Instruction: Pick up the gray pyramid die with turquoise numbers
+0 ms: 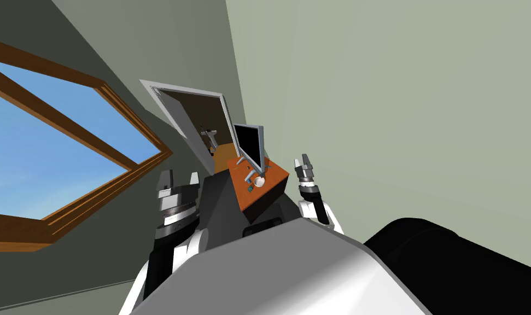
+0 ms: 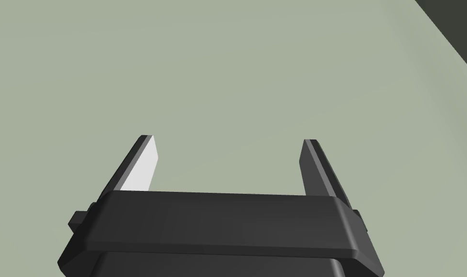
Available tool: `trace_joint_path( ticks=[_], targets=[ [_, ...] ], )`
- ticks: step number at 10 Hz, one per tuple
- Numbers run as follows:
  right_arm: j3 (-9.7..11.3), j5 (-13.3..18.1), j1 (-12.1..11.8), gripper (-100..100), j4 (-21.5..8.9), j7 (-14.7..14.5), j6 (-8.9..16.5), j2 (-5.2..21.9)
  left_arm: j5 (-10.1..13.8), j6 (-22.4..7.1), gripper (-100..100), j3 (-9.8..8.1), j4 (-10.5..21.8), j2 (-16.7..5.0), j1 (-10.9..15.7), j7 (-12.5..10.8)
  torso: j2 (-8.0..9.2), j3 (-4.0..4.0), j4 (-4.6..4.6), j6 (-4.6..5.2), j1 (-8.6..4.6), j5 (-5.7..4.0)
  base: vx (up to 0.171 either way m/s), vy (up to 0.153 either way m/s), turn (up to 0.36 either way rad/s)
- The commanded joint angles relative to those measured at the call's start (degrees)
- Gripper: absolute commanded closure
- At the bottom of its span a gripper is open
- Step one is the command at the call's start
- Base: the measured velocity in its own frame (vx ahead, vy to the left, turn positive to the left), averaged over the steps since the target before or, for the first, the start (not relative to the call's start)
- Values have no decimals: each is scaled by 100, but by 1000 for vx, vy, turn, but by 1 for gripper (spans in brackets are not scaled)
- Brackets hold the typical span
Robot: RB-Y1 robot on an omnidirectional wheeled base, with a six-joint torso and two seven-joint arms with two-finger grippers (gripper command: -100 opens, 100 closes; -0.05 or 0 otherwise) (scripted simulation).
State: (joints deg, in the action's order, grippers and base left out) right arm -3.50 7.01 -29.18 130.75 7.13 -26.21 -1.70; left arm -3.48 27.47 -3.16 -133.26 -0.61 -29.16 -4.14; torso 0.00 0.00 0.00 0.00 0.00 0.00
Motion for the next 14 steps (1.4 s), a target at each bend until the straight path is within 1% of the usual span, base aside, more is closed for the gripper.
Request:
trace_joint_path(
  ticks=[1, 3, 5, 10, 11, 14],
  targets=[
    [0, 0, 0, 0, 0, 0, 0, 0, -42, -96, -100, 77, 112, -172, 81, -23, 0, 0, 0, 0, 0, 0, -28, -4, -15],
    [0, 0, 1, 0, 0, 0, 0, 0, -100, -232, -100, 183, 282, -350, 199, -51, 15, 8, 3, 1, 0, 0, -55, 3, -23],
    [0, 0, 1, 0, 0, 0, 0, 0, -176, -414, -100, 319, 522, -534, 358, -83, 23, 13, 5, 1, 4, 1, -69, 7, -28],
    [0, 0, 1, 0, 0, 0, 0, 0, -399, -1000, -100, 724, 1346, -955, 885, -144, 28, 16, 6, 1, -1, 0, -72, -3, -51],
    [0, 0, 1, 0, 0, 0, 0, 0, -399, -1000, -100, 724, 1402, -955, 885, -144, 26, 15, 6, 1, -2, 0, -45, 1, -15],
    [0, 0, 1, 0, 0, 0, 0, 0, -532, -1394, -100, 965, 2041, -1177, 1261, -145, 15, 8, 3, 1, 1, 1, -45, 1, -66]
  ],
)
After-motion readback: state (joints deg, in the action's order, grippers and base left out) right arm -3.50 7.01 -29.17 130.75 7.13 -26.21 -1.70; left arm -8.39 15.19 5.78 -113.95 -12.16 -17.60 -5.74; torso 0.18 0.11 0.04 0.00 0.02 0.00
